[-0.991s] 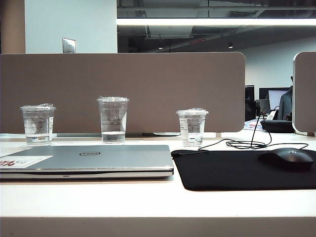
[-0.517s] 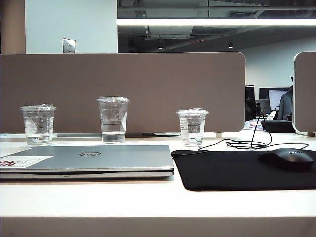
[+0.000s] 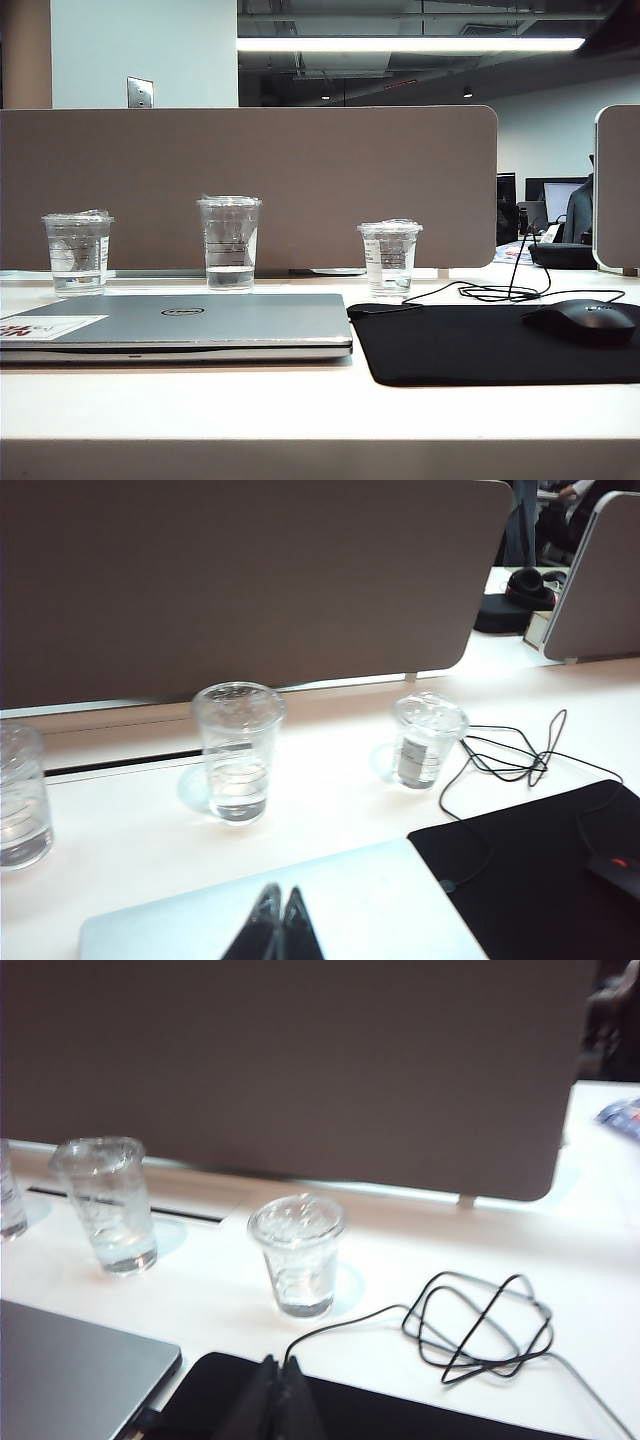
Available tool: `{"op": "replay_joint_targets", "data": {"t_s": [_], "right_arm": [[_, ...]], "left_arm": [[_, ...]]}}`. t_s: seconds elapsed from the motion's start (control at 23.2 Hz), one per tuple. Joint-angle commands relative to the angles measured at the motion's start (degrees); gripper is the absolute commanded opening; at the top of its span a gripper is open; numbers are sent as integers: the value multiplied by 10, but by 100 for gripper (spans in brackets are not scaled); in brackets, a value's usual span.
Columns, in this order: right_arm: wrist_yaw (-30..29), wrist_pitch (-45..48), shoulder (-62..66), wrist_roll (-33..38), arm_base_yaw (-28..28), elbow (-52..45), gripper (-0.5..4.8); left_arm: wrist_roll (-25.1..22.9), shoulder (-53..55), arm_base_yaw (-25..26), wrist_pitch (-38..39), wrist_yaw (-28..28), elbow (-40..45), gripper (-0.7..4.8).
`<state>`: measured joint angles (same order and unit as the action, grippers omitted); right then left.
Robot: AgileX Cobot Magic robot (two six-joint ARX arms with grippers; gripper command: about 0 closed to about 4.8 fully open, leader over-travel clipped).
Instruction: Pick up the coffee cup on the right and place it on the right side of the laptop.
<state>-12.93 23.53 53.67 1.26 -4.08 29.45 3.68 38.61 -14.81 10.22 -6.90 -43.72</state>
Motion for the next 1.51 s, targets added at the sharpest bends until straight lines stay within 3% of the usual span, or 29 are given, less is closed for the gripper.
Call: {"op": "replay_joint_targets", "data": {"t_s": [0.04,0.22,0.39,0.43,0.47,0.52,0.56,0.86,1.34,1.51], "right_arm": [[-3,36,36,0,-15,14,-8],[-7,90,99,0,-26,16,-8],[-48,167,175,1,-27,16,-8],[-68,203,209,0,-27,16,16],[-78,219,231,0,-27,19,91],[-85,234,266,0,-27,27,349],[-85,239,301,0,-28,39,479],[-89,283,422,0,-30,103,479],[-145,282,657,0,-29,358,479],[-157,229,735,0,-29,465,479]], "left_arm": [[-3,20,-59,28,48,-37,-6],[-3,60,-105,91,45,-85,-6],[-2,96,-117,135,-10,-120,-6],[-2,105,-118,144,-21,-127,-6],[-2,109,-118,145,-22,-129,-6],[-2,113,-118,145,-22,-129,-6],[-3,115,-118,146,-22,-129,-6],[-3,115,-119,139,-23,-129,-6],[-2,115,-120,128,-23,-129,-6],[-2,115,-120,128,-23,-129,-6]]}}
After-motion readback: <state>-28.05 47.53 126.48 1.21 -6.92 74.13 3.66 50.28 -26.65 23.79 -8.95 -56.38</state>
